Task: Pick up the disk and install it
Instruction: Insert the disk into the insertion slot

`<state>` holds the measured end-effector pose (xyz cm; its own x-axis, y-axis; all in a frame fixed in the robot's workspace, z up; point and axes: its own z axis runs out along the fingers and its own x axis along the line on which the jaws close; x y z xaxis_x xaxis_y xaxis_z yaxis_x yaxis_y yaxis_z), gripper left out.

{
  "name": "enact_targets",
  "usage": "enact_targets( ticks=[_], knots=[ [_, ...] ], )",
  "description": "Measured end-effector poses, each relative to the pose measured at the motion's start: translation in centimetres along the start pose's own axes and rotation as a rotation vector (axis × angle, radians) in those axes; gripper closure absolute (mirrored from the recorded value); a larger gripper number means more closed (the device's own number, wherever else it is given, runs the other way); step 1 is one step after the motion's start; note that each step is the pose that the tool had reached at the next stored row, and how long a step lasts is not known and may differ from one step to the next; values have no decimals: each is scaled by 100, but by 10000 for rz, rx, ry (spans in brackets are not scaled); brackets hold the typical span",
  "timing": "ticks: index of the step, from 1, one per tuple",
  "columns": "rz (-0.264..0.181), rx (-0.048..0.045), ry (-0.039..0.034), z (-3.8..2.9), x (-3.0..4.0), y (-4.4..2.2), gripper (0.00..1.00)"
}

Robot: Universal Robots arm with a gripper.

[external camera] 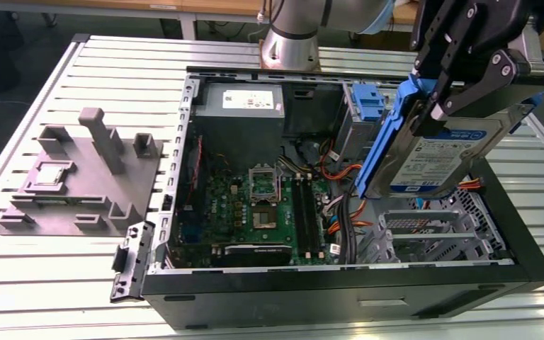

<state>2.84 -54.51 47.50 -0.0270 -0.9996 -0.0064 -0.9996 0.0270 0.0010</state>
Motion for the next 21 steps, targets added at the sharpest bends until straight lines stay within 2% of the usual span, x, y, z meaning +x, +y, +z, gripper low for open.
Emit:
enact_targets(
  ticks=[11, 16, 21],
  knots=[
    [-2, 1, -3, 3, 3, -2, 64],
    [0, -41, -19, 10, 29, -79, 64],
    [-1, -55, -70, 39, 75, -145, 64]
  ],
)
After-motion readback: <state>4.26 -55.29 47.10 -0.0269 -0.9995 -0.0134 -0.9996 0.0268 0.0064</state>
